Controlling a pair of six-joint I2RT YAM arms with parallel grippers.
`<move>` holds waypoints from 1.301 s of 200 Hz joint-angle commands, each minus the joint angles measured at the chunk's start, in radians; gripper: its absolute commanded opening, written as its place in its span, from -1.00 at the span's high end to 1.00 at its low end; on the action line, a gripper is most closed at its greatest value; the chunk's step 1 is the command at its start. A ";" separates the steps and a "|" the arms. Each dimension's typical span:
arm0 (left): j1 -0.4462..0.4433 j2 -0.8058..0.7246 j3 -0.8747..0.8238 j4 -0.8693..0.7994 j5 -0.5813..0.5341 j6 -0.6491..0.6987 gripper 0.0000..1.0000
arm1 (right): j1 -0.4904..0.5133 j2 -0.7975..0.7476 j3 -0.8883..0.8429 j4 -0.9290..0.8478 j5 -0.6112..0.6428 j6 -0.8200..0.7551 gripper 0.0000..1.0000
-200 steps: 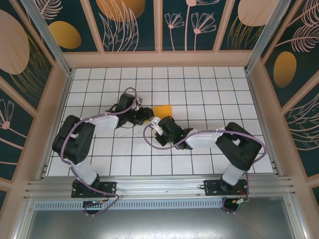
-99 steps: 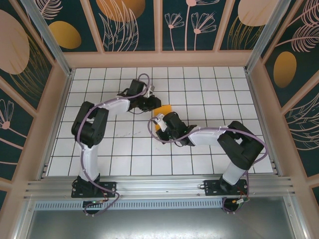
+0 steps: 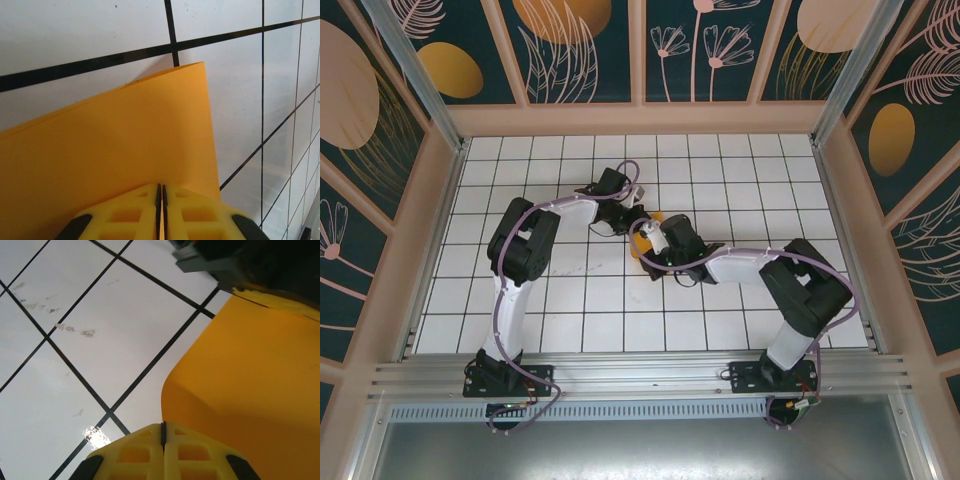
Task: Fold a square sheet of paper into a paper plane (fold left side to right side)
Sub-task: Third fold the triangle at the center of the table.
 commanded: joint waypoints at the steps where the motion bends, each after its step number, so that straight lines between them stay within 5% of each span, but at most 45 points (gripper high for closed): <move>1: -0.001 0.037 0.019 -0.054 -0.031 0.040 0.75 | -0.038 0.036 0.047 -0.039 -0.064 0.041 1.00; 260: -0.015 0.047 0.026 -0.058 -0.044 0.050 0.79 | -0.159 0.125 0.134 -0.110 0.050 0.141 1.00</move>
